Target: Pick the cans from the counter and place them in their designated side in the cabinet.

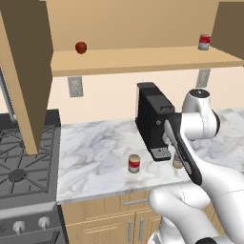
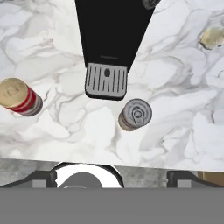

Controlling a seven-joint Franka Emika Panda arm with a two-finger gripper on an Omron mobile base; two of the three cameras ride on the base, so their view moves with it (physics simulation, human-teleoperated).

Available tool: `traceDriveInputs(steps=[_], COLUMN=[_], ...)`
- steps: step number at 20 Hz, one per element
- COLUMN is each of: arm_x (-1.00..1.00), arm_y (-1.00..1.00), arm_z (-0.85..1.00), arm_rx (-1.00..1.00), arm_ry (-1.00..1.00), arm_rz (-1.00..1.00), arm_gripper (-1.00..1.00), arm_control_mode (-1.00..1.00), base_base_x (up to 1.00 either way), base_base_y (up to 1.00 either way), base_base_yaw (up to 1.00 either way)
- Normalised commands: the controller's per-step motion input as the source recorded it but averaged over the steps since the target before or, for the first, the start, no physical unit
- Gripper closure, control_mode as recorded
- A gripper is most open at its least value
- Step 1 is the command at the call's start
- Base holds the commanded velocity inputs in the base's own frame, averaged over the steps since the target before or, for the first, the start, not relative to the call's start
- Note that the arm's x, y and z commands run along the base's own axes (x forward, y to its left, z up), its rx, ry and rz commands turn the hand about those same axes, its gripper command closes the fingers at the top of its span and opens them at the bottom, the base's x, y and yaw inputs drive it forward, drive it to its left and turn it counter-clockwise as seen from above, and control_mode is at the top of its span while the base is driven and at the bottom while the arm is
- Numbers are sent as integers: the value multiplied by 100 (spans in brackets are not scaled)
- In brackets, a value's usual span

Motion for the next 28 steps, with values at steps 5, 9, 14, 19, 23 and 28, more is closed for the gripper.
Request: traceDriveInputs(steps=[5, 9, 14, 19, 23, 28], arm_x=[0, 0, 0, 0, 0, 0], arm_y=[-18, -16, -7, -3, -3, -7], arm_z=[-9, -12, -9, -9, -9, -9], arm_rx=[0, 0, 1, 1, 0, 0], arm_ry=[0, -1, -5, -7, -5, 0], arm_rz=[0, 0, 1, 1, 0, 0], arm_gripper=[-100, -100, -100, -100, -100, -100], arm_control_mode=[-100, -100, -100, -100, -100, -100], base_base_x=[0, 0, 0, 0, 0, 0], base_base_y=[0, 0, 0, 0, 0, 0], base_base_yaw=[0, 0, 0, 0, 0, 0])
